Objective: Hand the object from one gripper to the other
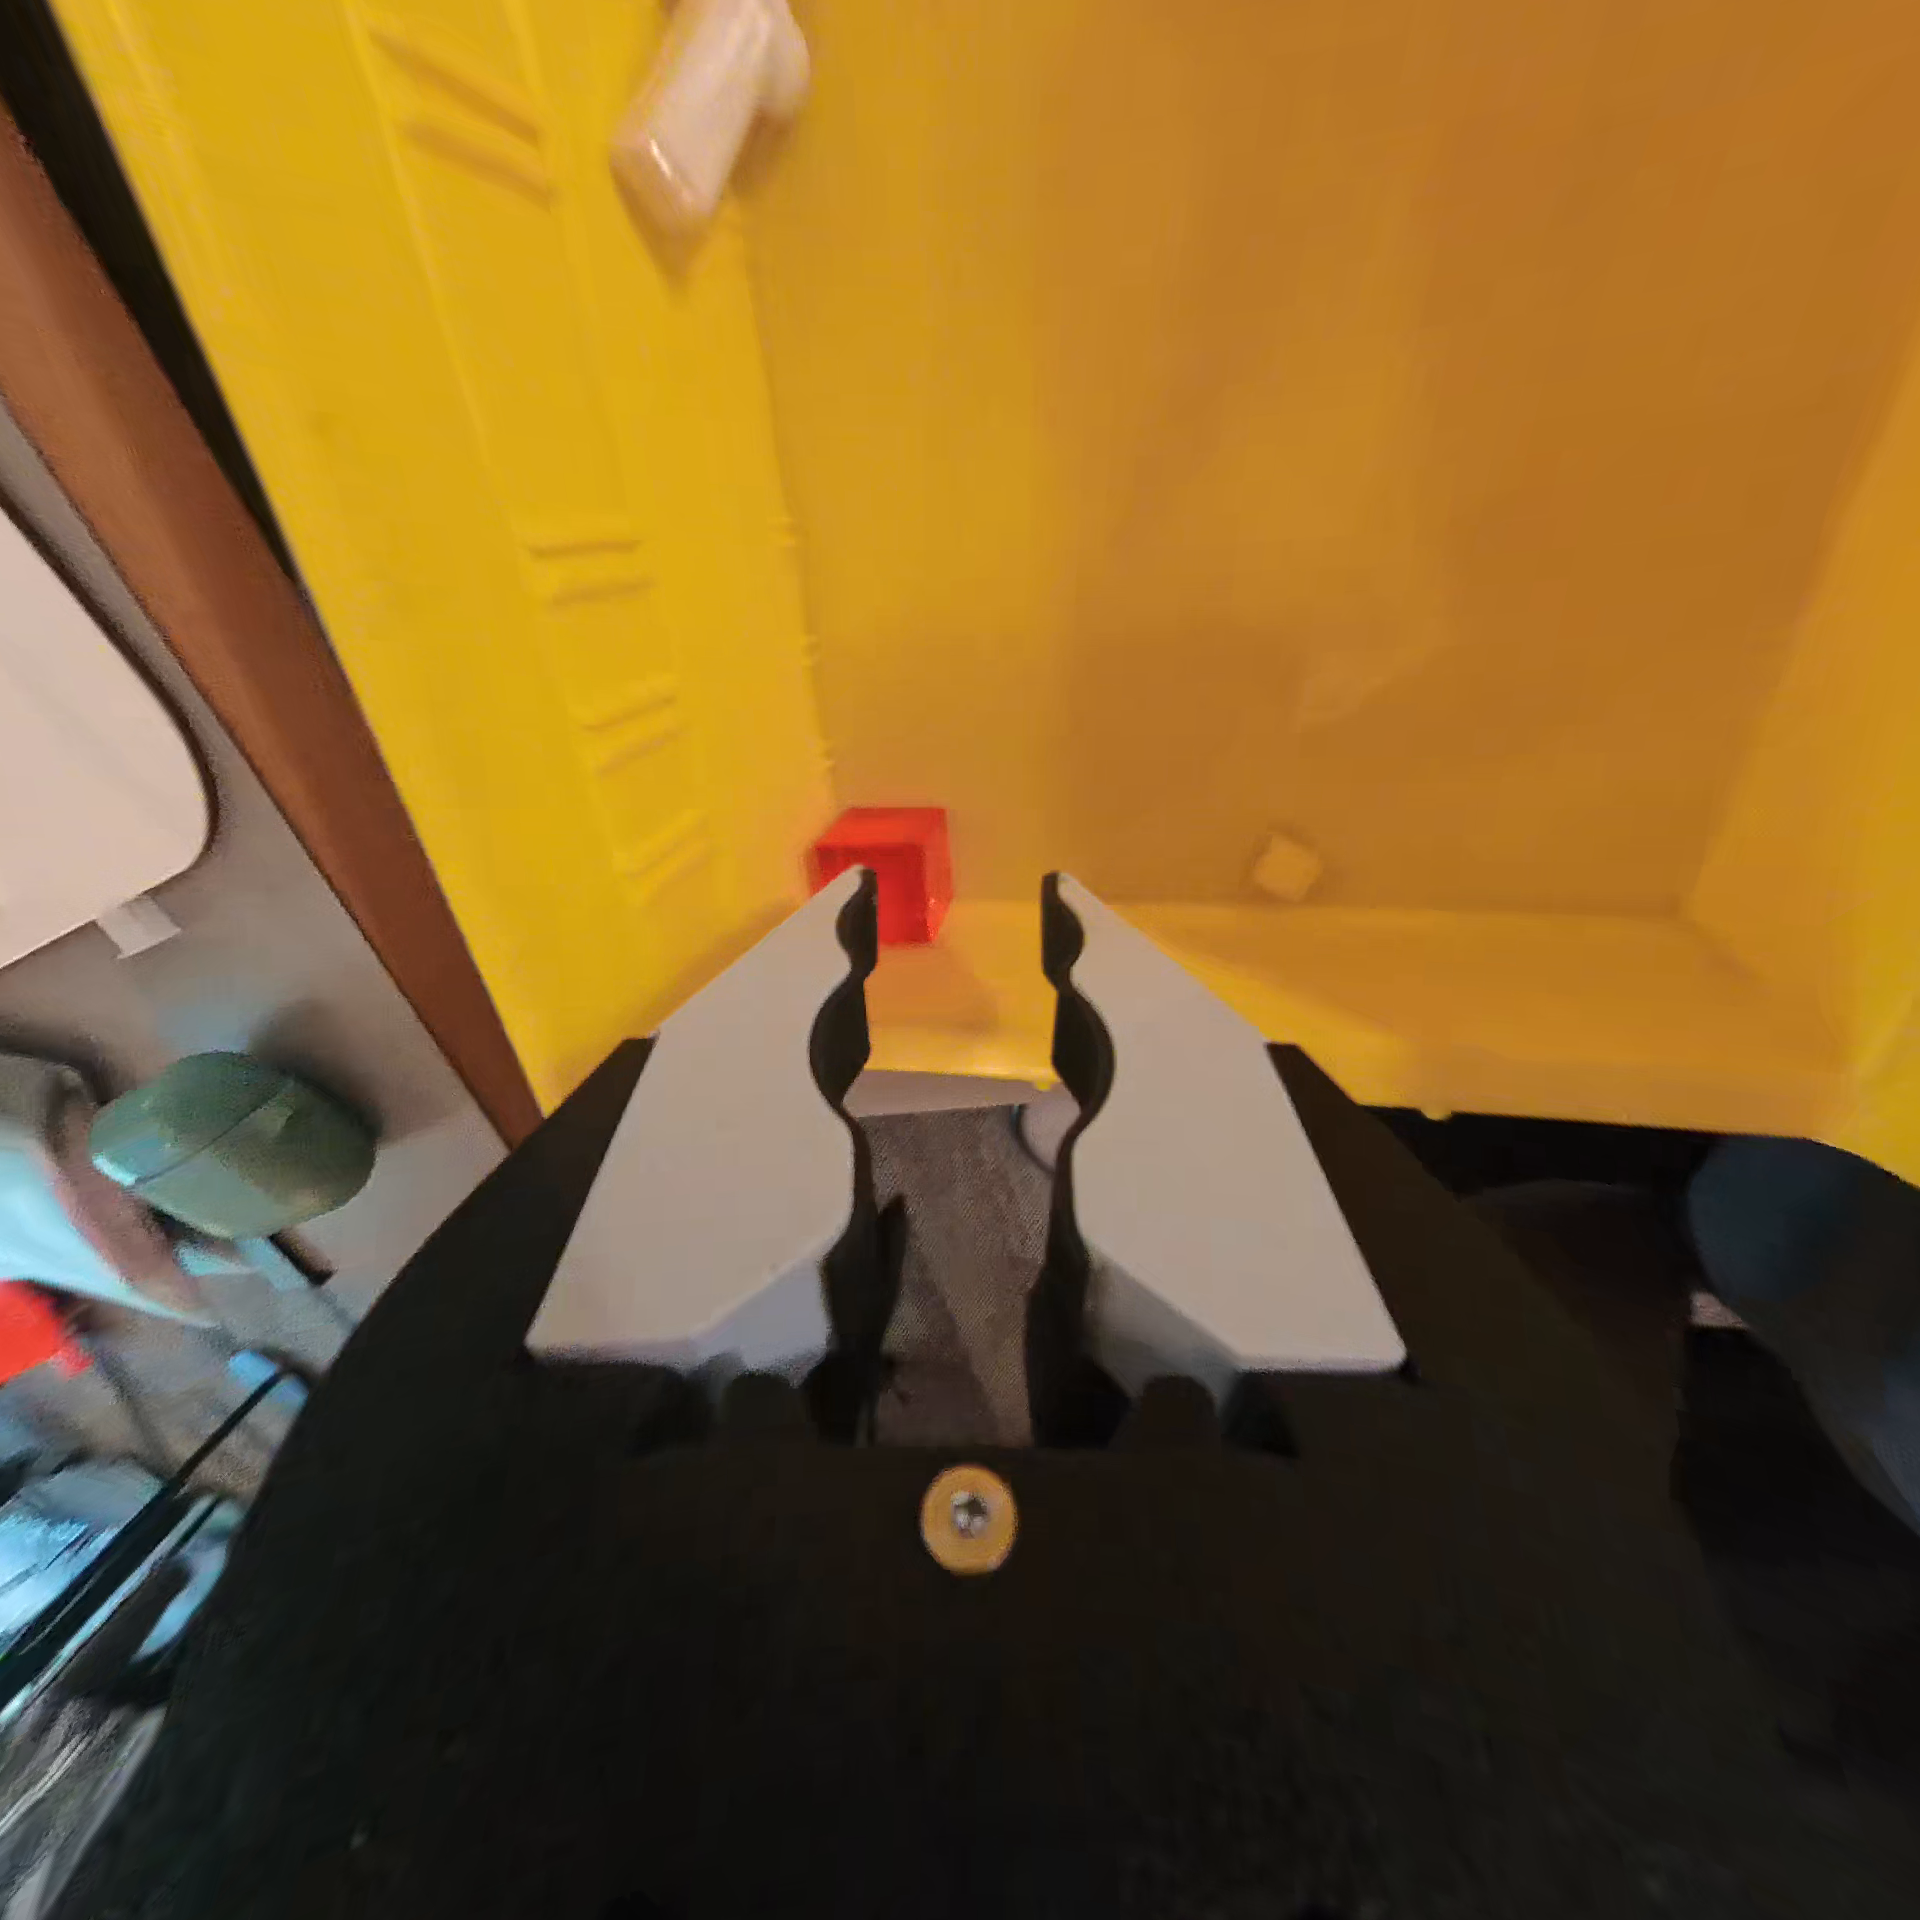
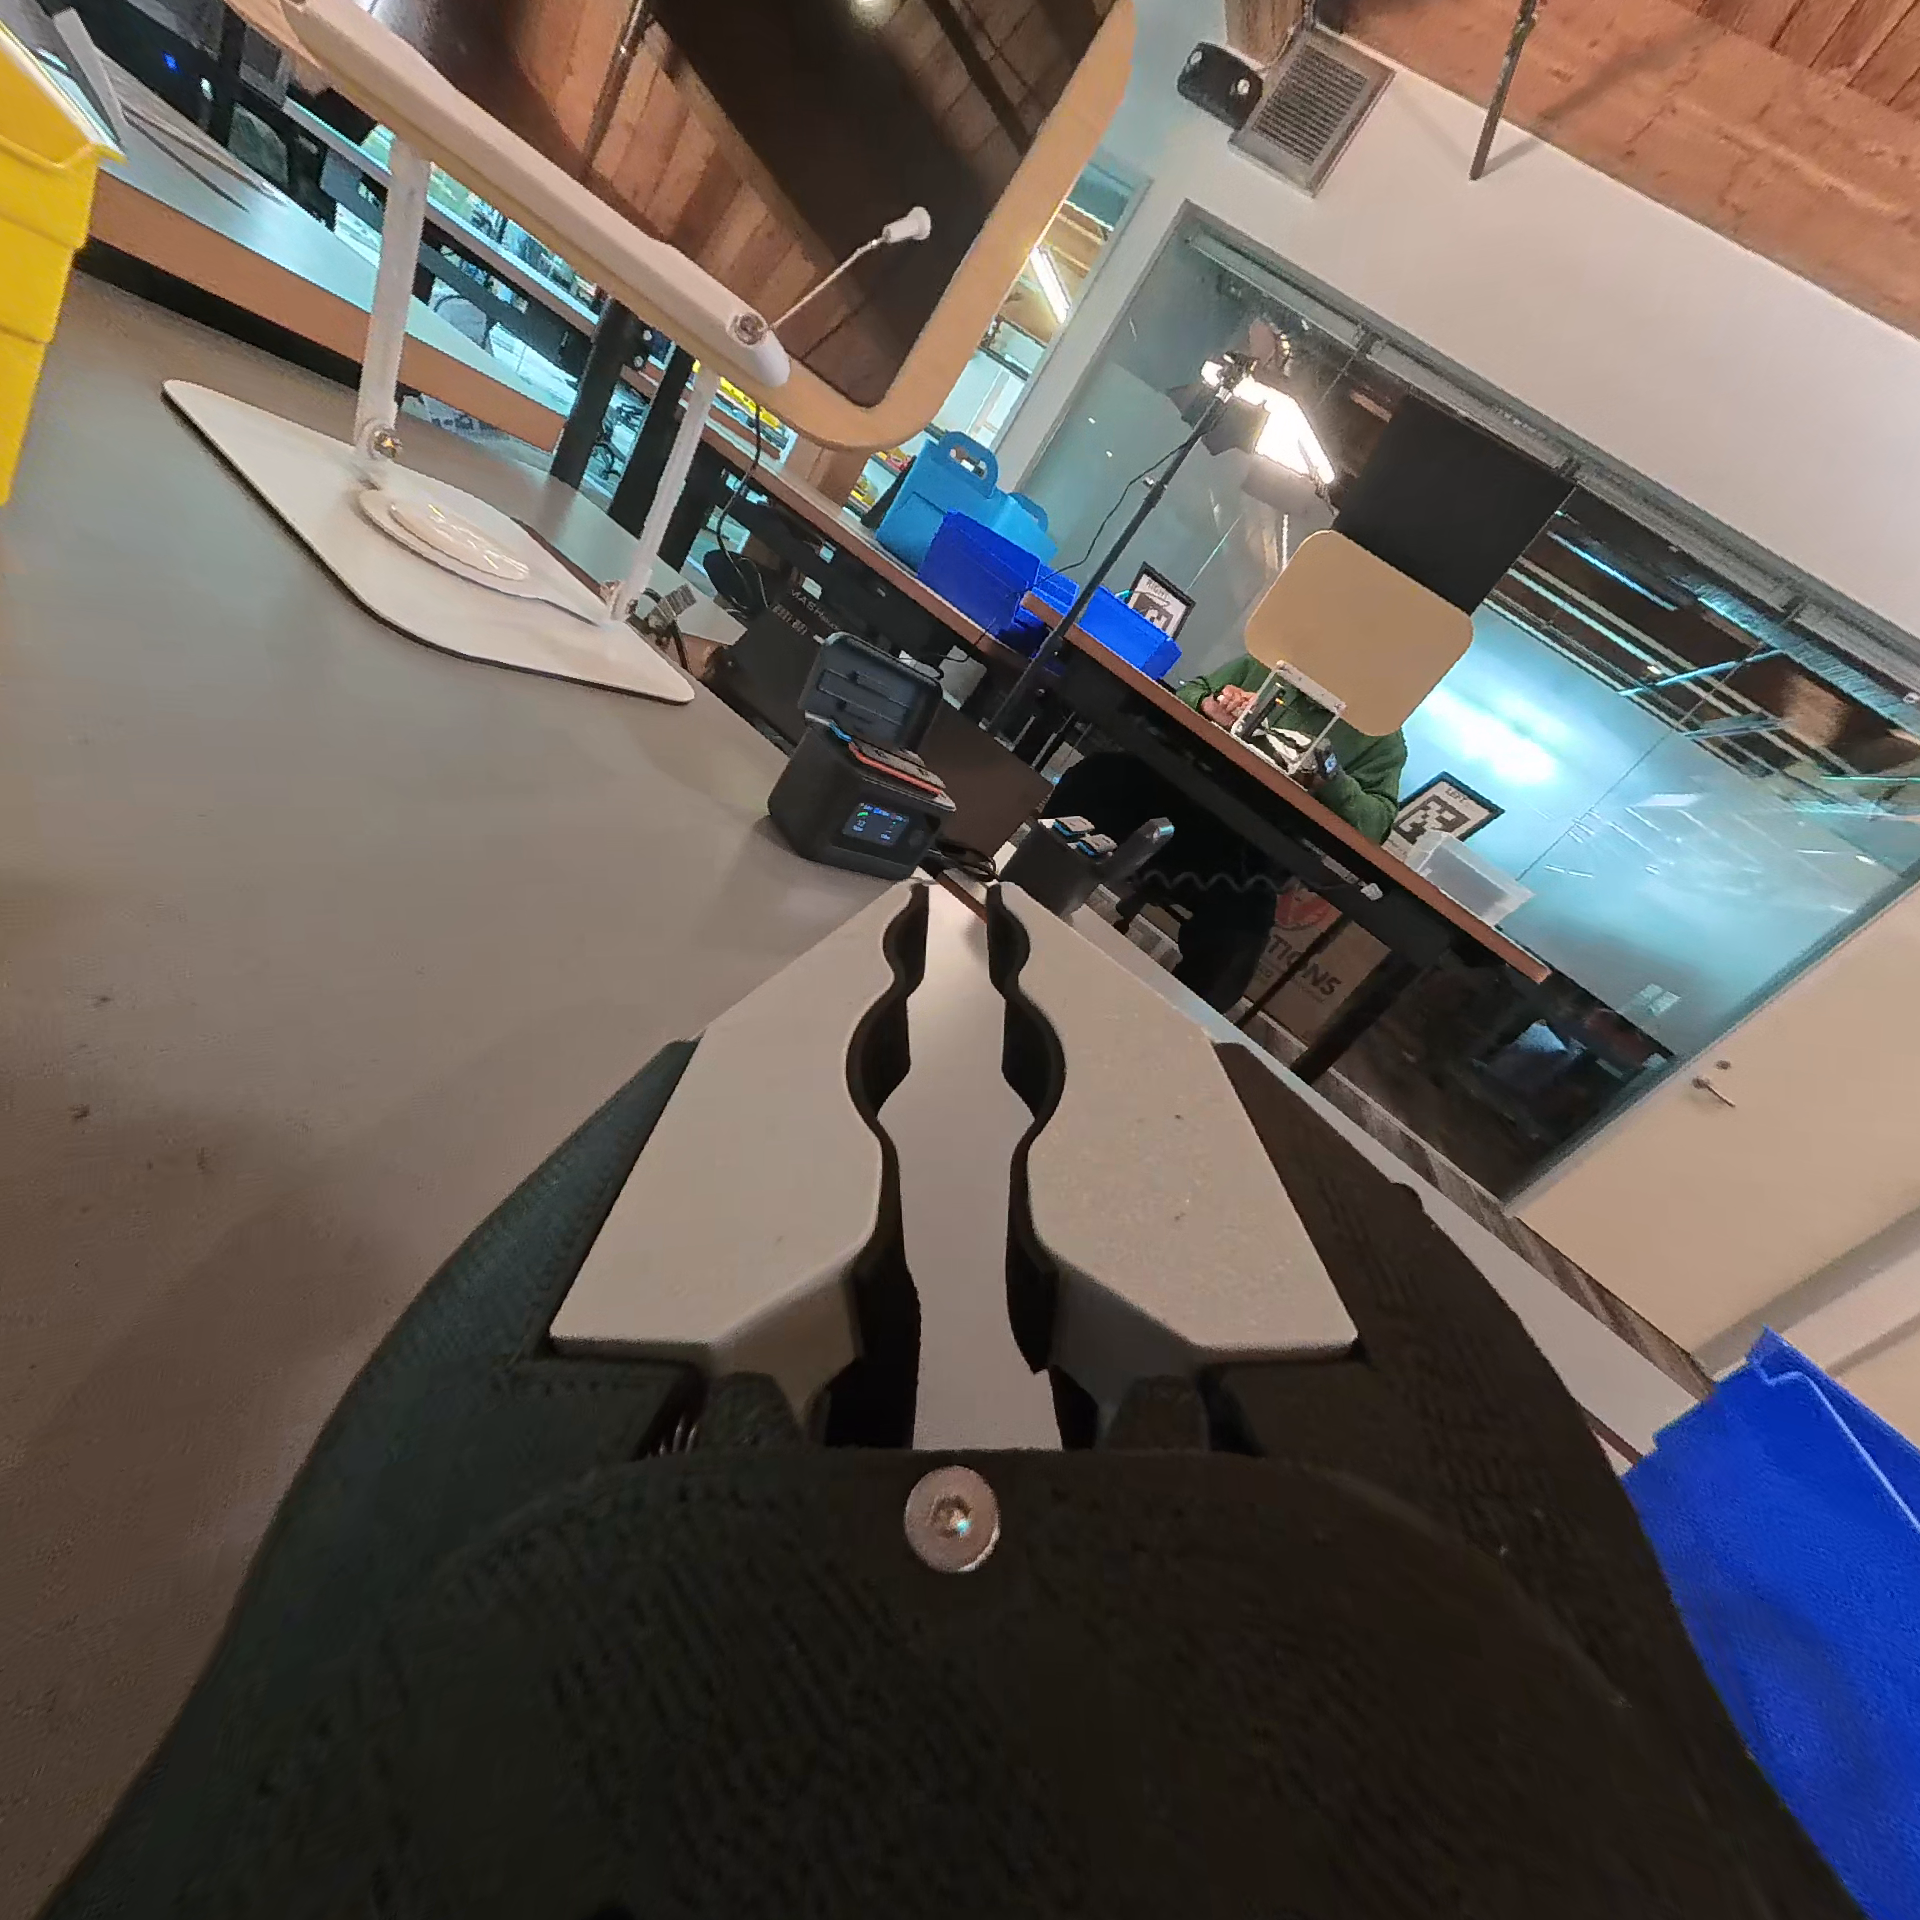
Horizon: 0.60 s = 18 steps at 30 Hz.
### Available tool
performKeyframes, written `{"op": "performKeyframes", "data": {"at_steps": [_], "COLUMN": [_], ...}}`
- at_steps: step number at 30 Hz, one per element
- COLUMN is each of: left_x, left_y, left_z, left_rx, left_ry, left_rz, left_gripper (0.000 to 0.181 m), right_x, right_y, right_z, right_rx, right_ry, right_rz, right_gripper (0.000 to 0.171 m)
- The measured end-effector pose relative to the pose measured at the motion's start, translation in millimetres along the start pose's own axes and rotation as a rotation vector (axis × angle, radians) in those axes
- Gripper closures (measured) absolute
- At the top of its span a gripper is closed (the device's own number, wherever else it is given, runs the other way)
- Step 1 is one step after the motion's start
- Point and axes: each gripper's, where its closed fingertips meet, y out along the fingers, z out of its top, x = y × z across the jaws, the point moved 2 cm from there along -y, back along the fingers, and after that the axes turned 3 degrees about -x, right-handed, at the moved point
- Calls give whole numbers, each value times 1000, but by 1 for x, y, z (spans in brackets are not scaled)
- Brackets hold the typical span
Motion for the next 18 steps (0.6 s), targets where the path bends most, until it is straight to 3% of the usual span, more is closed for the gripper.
{"op": "performKeyframes", "data": {"at_steps": [1,9,15,18], "left_x": [-2,-15,-22,-15], "left_y": [5,29,32,30], "left_z": [-2,-17,-11,6], "left_rx": [-29,-195,-148,-38], "left_ry": [6,42,59,83], "left_rz": [24,157,147,117], "left_gripper": [153,155,156,156], "right_x": [0,-1,-2,-3], "right_y": [0,-1,-1,-1], "right_z": [0,0,1,2], "right_rx": [0,1,5,6], "right_ry": [-1,1,1,-1], "right_rz": [2,4,11,15], "right_gripper": [161,162,162,162]}}
